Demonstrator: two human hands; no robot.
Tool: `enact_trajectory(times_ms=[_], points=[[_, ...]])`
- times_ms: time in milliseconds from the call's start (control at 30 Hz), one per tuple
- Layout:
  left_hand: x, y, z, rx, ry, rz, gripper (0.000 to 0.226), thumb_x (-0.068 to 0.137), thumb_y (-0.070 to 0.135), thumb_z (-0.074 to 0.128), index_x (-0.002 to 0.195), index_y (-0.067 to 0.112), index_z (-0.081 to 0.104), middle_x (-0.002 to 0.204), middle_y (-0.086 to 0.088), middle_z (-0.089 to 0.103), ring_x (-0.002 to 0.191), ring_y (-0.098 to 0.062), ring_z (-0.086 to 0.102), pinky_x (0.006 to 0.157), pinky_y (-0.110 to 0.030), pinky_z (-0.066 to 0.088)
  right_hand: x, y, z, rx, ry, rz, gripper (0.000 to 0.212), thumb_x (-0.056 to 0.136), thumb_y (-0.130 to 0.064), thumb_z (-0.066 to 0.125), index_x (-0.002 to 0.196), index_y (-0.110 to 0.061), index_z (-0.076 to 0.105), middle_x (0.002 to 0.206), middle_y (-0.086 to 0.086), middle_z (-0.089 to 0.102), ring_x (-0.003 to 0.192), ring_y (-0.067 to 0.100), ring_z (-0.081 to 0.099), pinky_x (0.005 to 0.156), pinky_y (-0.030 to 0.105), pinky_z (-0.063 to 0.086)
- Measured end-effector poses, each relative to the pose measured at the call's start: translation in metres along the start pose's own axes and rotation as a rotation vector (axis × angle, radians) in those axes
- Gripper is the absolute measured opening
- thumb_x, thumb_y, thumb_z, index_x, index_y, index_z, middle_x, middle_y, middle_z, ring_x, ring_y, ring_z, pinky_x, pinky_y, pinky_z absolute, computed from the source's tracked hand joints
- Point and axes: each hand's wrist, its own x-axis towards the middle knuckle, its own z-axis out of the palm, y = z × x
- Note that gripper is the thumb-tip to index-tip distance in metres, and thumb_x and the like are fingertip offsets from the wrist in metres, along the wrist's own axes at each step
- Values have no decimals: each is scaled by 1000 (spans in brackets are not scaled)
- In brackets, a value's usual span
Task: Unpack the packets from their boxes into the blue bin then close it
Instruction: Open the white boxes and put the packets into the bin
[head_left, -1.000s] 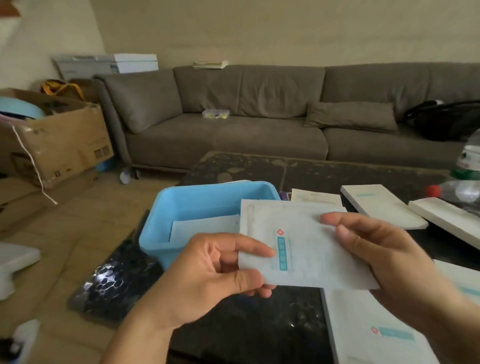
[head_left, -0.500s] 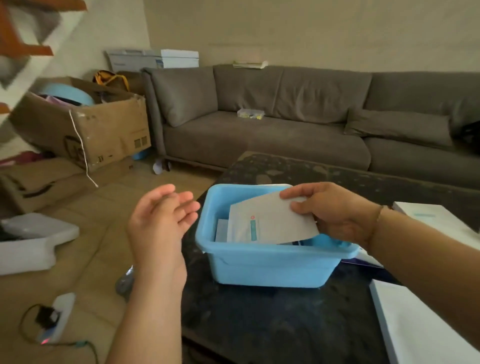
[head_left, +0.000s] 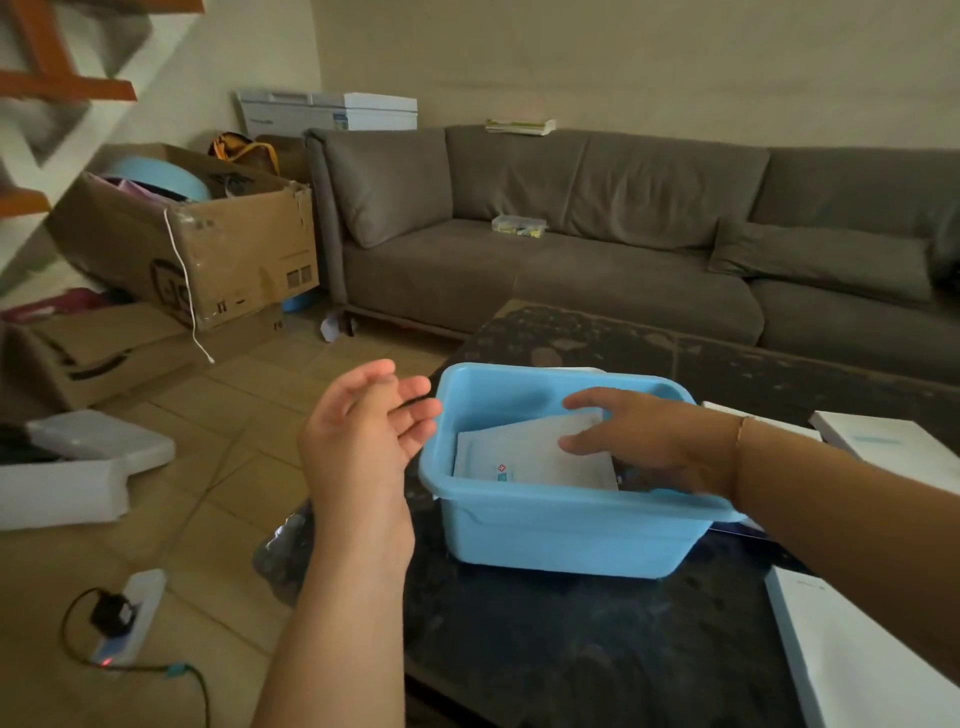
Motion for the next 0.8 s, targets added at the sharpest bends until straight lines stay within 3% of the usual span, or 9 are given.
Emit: enact_trajectory(times_ms=[67, 167, 233, 333, 433, 533, 633, 733, 800], points=[[0, 0, -1, 5, 14, 7, 20, 96, 7, 55, 88, 20, 67, 79, -4, 74, 68, -17, 72, 62, -27, 55, -3, 1, -6, -165, 19, -11, 59, 90, -31, 68, 141, -38, 39, 122, 3, 57, 105, 25, 63, 74, 34, 59], [0, 0, -1, 11, 20, 16, 19, 96, 8, 55, 88, 20, 68, 78, -3, 74, 66, -16, 71, 63, -28, 55, -9, 2, -11, -309, 30, -10, 55, 92, -37, 64, 142, -34, 38, 109, 3, 62, 87, 19, 70, 61, 25, 58], [0, -1, -1, 4, 20, 20, 20, 96, 8, 55, 87, 20, 68, 77, -3, 74, 66, -15, 71, 64, -28, 54, -12, 2, -11, -434, 42, -32, 48, 97, -34, 57, 142, -29, 40, 110, 2, 62, 91, 18, 68, 75, 27, 58], [-2, -3, -1, -6, 7, 39, 21, 96, 7, 55, 87, 20, 67, 76, -2, 74, 65, -14, 70, 64, -29, 54, -13, 4, -8, -677, 59, -95, 50, 100, -21, 44, 148, -25, 35, 136, 2, 53, 121, 22, 54, 101, 30, 43], [-6, -7, 2, -86, 44, 128, 24, 94, 3, 53, 85, 19, 68, 70, 0, 71, 61, -12, 66, 64, -29, 52, -18, 1, -3, -730, -11, -116, 61, 99, -14, 41, 155, -27, 21, 154, 2, 38, 136, 24, 41, 106, 29, 35], [-18, -12, 7, -114, 82, 530, 26, 91, -2, 49, 85, 18, 64, 63, 6, 63, 57, -10, 59, 57, -27, 48, -25, 0, -7, -796, 69, -209, 61, 98, -13, 43, 155, -24, 21, 152, 5, 41, 131, 23, 46, 98, 26, 38], [-56, -30, 15, 96, -246, 937, 16, 91, 1, 49, 91, 12, 60, 68, -7, 60, 58, -22, 57, 56, -35, 47, -49, 9, -25, -658, 259, -412, 49, 97, -9, 46, 144, -23, 43, 131, 6, 61, 111, 20, 60, 91, 26, 46], [-107, -55, 17, 346, -856, 1116, 6, 90, 15, 61, 93, 12, 66, 79, -4, 64, 68, -21, 60, 62, -35, 49, -93, 43, -51, -362, 475, -647, 32, 91, -9, 58, 120, -22, 64, 98, -2, 75, 87, 15, 71, 86, 34, 54], [-135, -79, 15, 590, -1280, 1146, 16, 90, 26, 68, 102, 14, 69, 98, -2, 67, 85, -18, 60, 71, -35, 50, -127, 80, -64, -143, 551, -702, 25, 91, -10, 62, 109, -26, 67, 86, -4, 76, 76, 11, 71, 74, 30, 57]])
